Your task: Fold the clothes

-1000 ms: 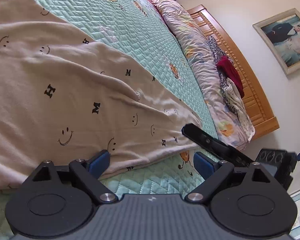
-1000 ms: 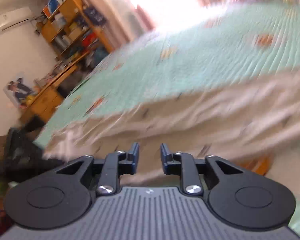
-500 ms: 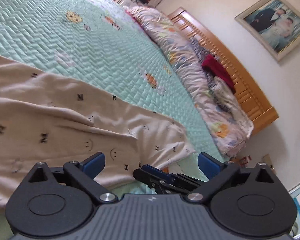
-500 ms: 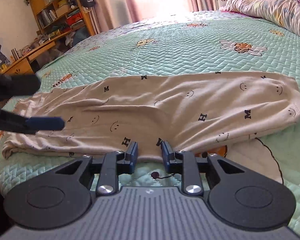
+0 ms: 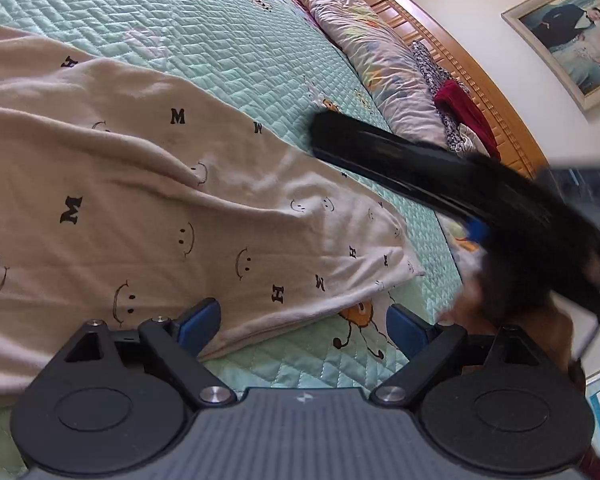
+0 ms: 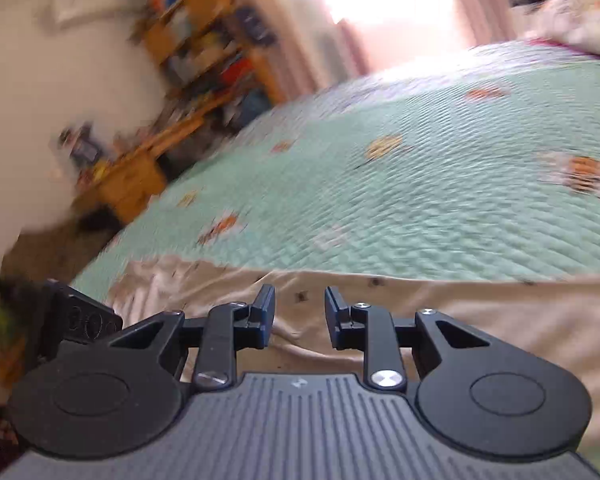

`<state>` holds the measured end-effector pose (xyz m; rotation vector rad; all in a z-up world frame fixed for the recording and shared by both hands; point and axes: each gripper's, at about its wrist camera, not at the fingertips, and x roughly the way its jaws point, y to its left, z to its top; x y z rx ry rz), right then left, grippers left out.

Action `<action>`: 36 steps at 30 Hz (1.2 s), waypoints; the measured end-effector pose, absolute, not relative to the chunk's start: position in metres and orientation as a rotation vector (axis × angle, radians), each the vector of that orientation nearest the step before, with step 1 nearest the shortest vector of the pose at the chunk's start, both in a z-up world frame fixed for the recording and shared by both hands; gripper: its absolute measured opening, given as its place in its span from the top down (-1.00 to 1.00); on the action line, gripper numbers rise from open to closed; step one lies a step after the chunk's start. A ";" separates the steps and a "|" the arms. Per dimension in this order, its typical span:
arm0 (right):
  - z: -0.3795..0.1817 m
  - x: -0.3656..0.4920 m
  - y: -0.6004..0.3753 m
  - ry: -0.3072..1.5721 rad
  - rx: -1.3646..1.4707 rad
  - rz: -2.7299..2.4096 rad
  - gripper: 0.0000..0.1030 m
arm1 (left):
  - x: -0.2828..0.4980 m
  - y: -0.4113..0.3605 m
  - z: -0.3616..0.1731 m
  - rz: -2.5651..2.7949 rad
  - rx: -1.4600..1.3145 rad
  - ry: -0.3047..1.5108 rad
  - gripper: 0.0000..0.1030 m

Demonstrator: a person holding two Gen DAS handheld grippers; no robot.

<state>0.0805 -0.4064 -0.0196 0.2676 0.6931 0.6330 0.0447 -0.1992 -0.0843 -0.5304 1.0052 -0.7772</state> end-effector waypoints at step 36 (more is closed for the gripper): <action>-0.038 0.193 -0.282 0.861 -0.230 0.788 0.83 | 0.039 -0.194 -0.084 -0.809 -0.539 0.953 -0.77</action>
